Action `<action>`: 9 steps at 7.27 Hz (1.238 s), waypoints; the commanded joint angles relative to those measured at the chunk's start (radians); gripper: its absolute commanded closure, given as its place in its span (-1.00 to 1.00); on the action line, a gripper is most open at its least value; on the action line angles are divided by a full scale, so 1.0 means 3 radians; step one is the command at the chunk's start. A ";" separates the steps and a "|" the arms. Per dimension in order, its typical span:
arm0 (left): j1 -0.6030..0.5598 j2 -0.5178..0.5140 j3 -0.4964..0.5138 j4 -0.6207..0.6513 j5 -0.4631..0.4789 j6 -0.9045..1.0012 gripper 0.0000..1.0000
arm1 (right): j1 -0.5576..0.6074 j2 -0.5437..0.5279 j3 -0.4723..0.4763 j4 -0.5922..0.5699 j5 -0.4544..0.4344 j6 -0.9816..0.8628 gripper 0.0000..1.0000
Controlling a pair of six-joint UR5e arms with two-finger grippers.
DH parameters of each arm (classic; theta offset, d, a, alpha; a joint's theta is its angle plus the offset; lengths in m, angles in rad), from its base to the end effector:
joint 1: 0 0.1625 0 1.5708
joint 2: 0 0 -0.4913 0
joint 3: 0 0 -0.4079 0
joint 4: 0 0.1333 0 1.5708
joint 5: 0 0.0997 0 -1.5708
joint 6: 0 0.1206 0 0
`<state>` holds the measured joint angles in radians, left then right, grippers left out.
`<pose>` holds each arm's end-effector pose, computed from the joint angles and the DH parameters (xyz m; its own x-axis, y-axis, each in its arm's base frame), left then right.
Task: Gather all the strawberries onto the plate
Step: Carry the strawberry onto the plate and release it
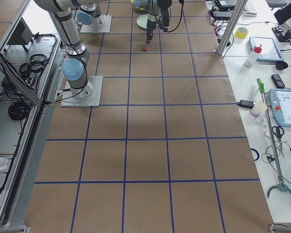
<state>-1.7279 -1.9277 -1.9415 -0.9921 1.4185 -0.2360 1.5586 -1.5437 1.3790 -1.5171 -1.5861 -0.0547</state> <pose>-0.2369 -0.5266 0.2189 -0.9888 -0.0996 0.1112 -0.0787 0.9806 0.1793 0.1250 -0.5297 0.6117 -0.9990 -0.0405 0.0212 -0.0426 0.9930 -0.1098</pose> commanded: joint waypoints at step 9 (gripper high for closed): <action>0.1260 0.0065 0.0203 -0.0881 0.0951 0.1354 1.00 | 0.0005 0.0002 0.0000 0.0000 0.0000 -0.0002 -1.00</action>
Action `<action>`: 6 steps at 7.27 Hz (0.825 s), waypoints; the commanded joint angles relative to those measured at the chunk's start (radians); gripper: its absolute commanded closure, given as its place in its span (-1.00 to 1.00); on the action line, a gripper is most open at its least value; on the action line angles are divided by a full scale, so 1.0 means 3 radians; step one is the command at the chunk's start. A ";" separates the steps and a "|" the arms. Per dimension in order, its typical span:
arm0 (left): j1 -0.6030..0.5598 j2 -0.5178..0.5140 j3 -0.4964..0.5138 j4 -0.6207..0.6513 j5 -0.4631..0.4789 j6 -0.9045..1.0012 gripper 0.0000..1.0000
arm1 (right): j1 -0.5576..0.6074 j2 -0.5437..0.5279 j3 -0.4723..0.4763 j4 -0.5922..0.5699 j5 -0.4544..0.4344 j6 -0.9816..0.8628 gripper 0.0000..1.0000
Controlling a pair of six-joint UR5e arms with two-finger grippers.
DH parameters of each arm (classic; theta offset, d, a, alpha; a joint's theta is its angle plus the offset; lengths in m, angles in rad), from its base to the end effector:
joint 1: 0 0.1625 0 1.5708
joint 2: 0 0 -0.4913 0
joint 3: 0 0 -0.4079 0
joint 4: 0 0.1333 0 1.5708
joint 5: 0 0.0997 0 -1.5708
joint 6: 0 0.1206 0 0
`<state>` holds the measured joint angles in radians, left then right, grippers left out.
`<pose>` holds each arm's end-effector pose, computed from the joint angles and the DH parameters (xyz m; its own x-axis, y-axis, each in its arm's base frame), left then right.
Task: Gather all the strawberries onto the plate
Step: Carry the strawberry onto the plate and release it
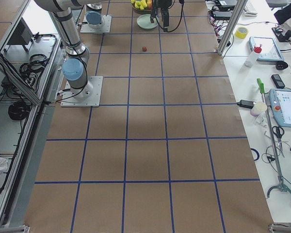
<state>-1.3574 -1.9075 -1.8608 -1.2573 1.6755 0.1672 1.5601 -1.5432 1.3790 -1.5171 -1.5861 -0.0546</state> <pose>-0.0014 -0.5637 0.2422 -0.9987 -0.0219 -0.0468 -0.0358 0.9466 0.3204 0.1258 -0.5297 0.6114 -0.9989 -0.0419 0.0212 -0.0439 0.9930 -0.1093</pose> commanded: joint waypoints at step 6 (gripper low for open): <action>-0.0030 0.0120 0.0111 0.0024 -0.0101 -0.0067 -1.00 | 0.0000 0.0000 0.0000 0.0000 0.0000 0.0003 -1.00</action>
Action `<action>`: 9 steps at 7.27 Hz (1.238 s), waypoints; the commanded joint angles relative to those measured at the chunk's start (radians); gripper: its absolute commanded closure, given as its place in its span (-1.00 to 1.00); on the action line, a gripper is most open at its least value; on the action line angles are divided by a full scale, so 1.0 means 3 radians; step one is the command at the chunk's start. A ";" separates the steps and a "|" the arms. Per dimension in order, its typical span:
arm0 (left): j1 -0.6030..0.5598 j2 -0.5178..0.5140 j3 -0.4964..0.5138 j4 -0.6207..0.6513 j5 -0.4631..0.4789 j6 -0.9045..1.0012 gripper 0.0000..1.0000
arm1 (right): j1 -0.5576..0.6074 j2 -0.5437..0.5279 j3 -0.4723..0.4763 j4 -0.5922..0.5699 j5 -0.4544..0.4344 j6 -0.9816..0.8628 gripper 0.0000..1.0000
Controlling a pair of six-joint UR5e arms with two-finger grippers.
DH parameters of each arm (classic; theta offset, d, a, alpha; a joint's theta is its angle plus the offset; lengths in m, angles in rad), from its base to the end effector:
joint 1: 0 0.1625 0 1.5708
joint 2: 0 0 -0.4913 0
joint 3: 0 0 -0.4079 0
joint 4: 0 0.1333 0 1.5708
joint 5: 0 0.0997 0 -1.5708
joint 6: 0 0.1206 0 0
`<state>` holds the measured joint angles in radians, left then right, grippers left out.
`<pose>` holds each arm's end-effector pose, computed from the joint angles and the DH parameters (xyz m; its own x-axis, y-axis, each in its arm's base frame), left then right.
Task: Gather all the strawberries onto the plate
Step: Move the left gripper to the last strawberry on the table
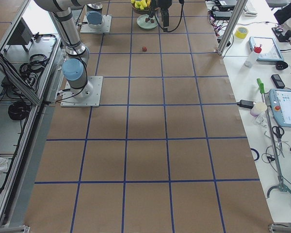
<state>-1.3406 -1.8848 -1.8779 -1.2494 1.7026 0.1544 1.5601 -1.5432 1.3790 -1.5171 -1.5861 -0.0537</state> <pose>0.0096 -0.5559 0.2487 -0.9960 -0.0431 -0.0787 -0.0656 0.9481 0.3110 0.1258 -0.5297 0.6114 -0.9989 -0.0410 0.0211 -0.0430 0.9931 -0.1093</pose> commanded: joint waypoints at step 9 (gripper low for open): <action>-0.1764 -0.0109 -0.0401 0.1437 -0.0971 -0.1967 -1.00 | 0.0000 0.0000 0.0000 0.0000 0.0005 -0.0005 -1.00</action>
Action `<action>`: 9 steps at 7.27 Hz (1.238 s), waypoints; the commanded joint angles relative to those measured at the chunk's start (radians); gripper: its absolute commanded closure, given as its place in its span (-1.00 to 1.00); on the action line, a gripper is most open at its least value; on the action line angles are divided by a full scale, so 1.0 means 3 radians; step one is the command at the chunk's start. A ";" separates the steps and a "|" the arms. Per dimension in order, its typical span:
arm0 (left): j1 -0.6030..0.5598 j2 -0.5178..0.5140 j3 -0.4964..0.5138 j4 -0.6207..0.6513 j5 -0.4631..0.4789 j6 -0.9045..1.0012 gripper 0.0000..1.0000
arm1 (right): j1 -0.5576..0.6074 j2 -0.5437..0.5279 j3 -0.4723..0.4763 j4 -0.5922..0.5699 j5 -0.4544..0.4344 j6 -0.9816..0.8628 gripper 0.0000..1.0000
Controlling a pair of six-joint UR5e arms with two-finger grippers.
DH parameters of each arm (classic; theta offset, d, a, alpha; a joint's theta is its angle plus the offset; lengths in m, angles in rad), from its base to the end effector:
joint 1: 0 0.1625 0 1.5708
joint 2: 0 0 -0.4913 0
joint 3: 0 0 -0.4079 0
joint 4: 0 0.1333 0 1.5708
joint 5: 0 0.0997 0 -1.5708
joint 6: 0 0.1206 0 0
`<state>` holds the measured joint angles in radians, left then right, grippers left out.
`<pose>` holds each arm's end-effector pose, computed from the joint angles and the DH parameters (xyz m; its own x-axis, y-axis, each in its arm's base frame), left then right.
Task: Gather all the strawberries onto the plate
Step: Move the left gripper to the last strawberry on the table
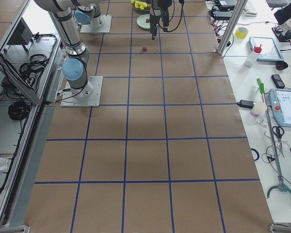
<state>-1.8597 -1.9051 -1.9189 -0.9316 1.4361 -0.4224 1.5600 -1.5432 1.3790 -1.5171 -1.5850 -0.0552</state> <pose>-0.3063 -0.5059 0.2457 -0.9846 -0.1402 0.1047 -0.1305 0.9869 0.0944 0.1259 -0.5297 0.6114 -0.9989 -0.0425 0.0202 -0.0444 0.9930 -0.1093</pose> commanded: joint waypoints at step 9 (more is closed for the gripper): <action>-0.0141 -0.0027 -0.0180 0.0365 -0.0165 -0.0040 1.00 | 0.0000 0.0005 0.0010 -0.0005 0.0037 0.0035 -1.00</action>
<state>-1.9056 -1.9343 -1.9931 -0.8207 1.3787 -0.4431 1.5614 -1.5428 1.3828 -1.5175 -1.5750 -0.0514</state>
